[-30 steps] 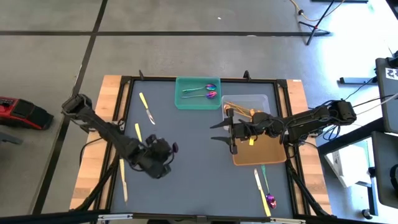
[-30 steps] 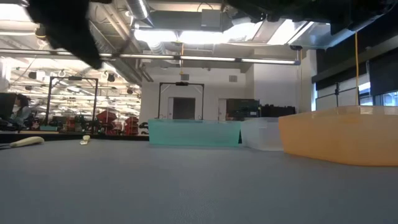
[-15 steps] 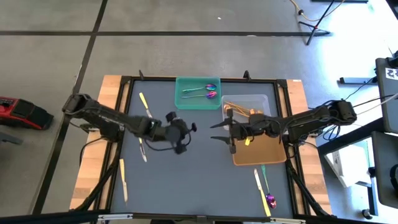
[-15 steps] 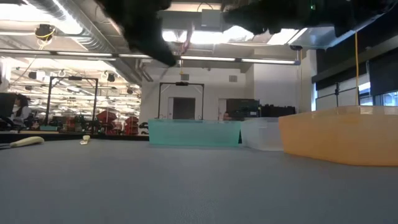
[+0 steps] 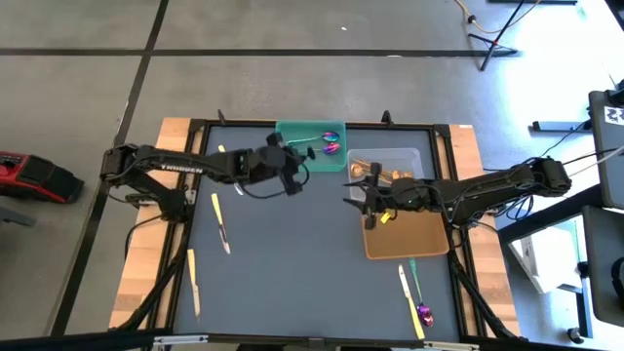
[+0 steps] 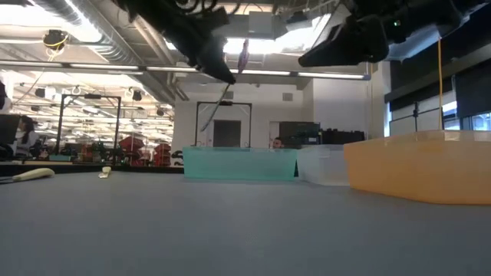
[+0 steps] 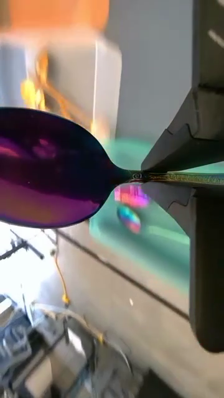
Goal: Sort silverware by color (type)
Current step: Put the purple spoon into the green bin
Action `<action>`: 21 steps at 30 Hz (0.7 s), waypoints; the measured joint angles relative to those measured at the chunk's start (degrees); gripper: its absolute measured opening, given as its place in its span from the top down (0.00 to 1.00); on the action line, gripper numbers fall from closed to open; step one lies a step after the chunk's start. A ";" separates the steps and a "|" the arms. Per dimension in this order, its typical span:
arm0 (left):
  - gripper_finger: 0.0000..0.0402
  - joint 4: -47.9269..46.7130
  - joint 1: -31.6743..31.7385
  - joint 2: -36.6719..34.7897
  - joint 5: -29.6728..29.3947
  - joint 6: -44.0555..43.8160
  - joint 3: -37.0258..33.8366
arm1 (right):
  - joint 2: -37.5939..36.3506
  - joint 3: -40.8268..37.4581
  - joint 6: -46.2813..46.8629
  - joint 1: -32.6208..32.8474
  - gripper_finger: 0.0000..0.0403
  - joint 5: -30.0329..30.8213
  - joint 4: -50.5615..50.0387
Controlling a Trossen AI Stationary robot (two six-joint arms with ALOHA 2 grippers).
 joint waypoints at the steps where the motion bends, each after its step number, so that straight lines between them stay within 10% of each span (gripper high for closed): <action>1: 0.94 0.33 1.46 0.11 0.39 1.09 0.00 | 0.00 0.00 -0.85 0.00 0.55 0.49 0.02; 10: 0.94 10.26 12.55 6.49 12.42 6.11 -0.02 | 0.18 0.00 -8.54 0.00 0.55 1.10 0.00; 21: 0.93 11.48 16.54 14.44 13.97 7.36 -0.02 | 0.20 0.00 -13.14 0.00 0.55 1.06 -0.43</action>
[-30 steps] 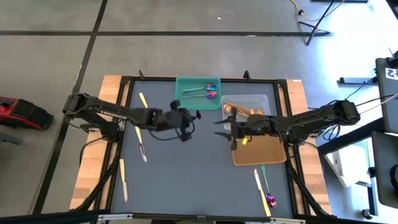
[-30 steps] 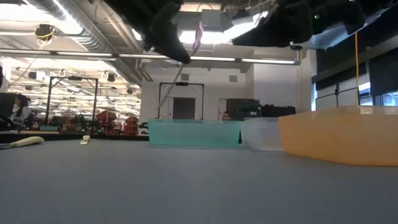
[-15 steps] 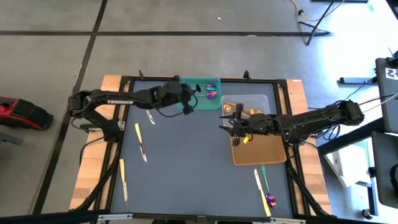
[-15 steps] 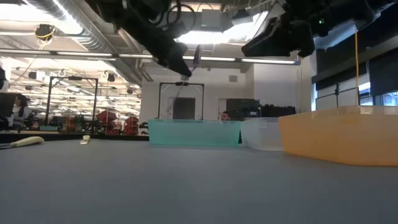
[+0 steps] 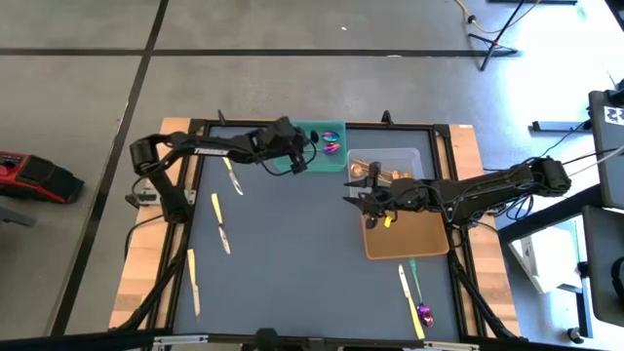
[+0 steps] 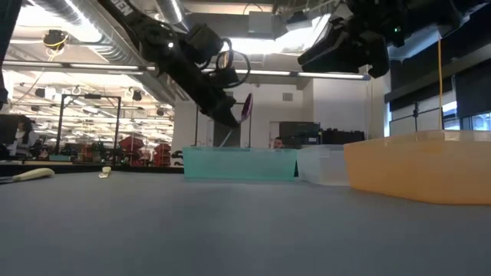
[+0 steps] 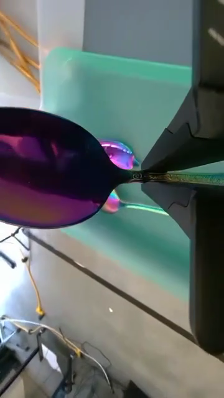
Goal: Sort silverware by color (type)
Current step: Put the purple spoon into the green bin
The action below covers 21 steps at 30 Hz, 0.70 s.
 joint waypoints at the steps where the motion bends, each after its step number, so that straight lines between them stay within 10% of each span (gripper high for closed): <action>1: 0.92 0.05 0.09 0.20 0.03 0.01 0.00 | 0.00 0.00 -0.63 0.00 0.55 0.00 0.00; 10: 0.73 -2.58 -1.28 -4.10 -1.61 -2.38 0.00 | 0.02 0.00 -5.38 0.00 0.55 -0.03 2.19; 21: 0.71 -36.61 -10.48 -23.07 -9.43 -25.60 0.00 | 0.02 0.00 -11.86 0.00 0.55 -6.13 7.21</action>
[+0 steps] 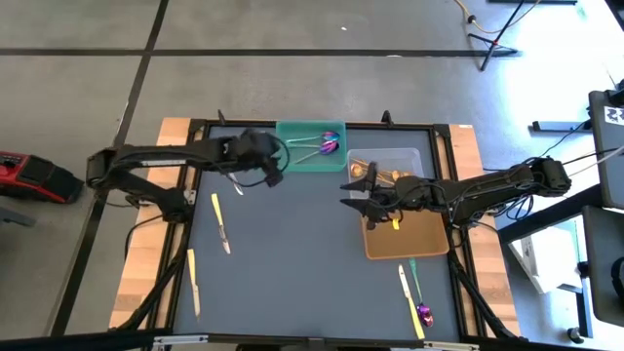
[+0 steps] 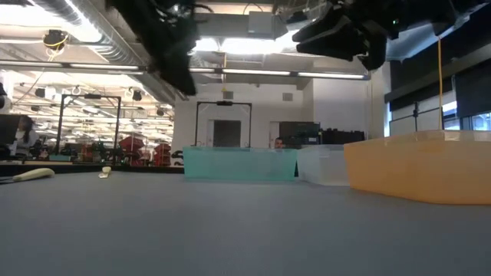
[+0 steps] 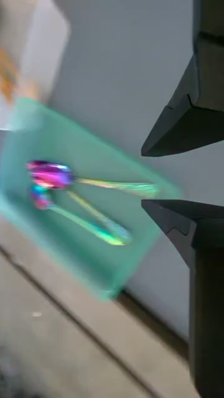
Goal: Sort silverware by color (type)
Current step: Put the purple spoon into the green bin
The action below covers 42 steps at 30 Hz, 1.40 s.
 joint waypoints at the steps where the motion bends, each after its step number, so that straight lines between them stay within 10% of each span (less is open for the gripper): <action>1: 0.71 -2.85 -0.86 -1.12 -0.31 -2.43 0.00 | 0.00 0.00 -0.33 0.00 0.55 -0.39 0.13; 16: 0.71 -15.56 -20.70 -4.23 -6.06 -19.69 0.00 | -6.12 5.26 17.62 19.42 0.55 9.04 -14.89; 32: 0.71 -16.94 -32.57 -4.17 -6.02 -28.31 -1.90 | -4.44 5.35 29.01 30.45 0.55 14.05 -1.68; 42: 0.71 3.62 -43.52 -3.39 -5.72 -31.76 -10.90 | 3.62 8.52 27.72 31.03 0.55 13.20 6.16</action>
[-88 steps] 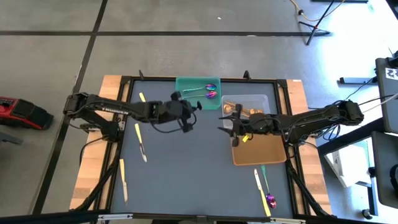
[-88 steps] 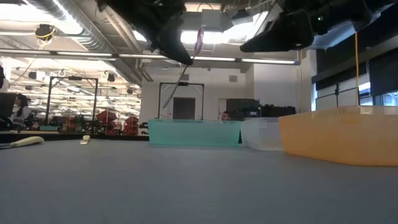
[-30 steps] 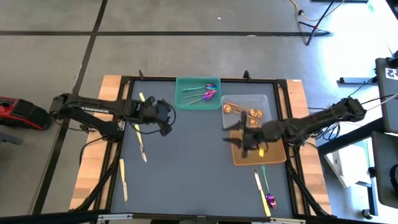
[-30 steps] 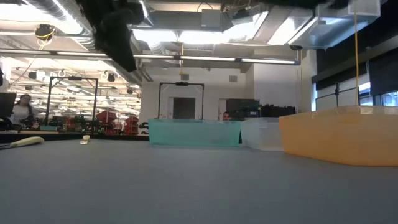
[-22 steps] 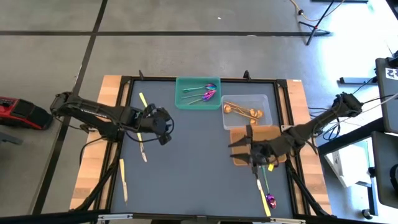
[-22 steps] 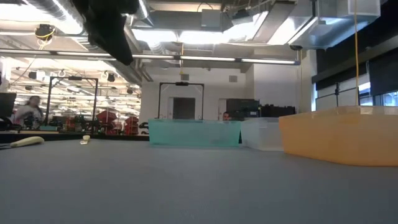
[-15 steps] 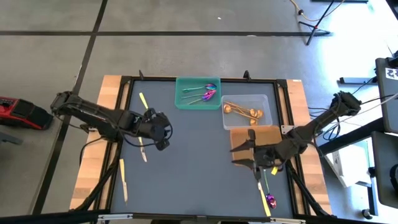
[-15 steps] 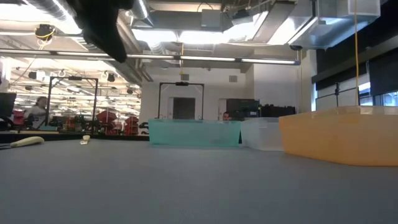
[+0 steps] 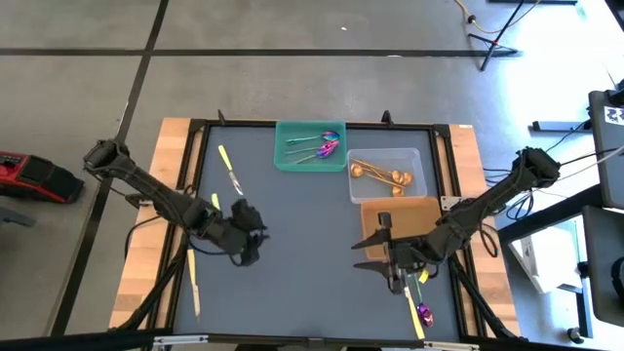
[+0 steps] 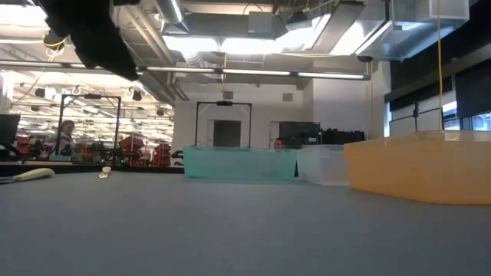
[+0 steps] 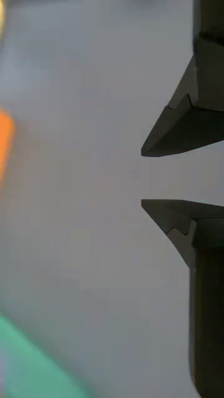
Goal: Sort silverware by color (type)
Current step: Put the purple spoon into the green bin
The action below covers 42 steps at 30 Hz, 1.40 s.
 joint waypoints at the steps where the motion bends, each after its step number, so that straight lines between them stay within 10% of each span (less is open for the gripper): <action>1: 0.71 3.96 -1.21 0.60 -0.08 0.40 -0.83 | 1.06 0.85 0.31 0.52 0.55 0.23 -0.13; 14: 0.71 37.92 -8.60 16.13 -4.52 13.18 -2.35 | 7.11 15.41 32.50 8.97 0.55 11.20 -36.42; 31: 0.71 58.24 -7.11 25.21 -4.72 17.06 -2.32 | 9.47 18.52 94.46 15.55 0.55 -15.72 -79.35; 42: 0.71 60.19 -6.77 25.17 -5.87 16.88 -2.28 | 10.65 12.00 106.25 16.42 0.55 -23.68 -82.99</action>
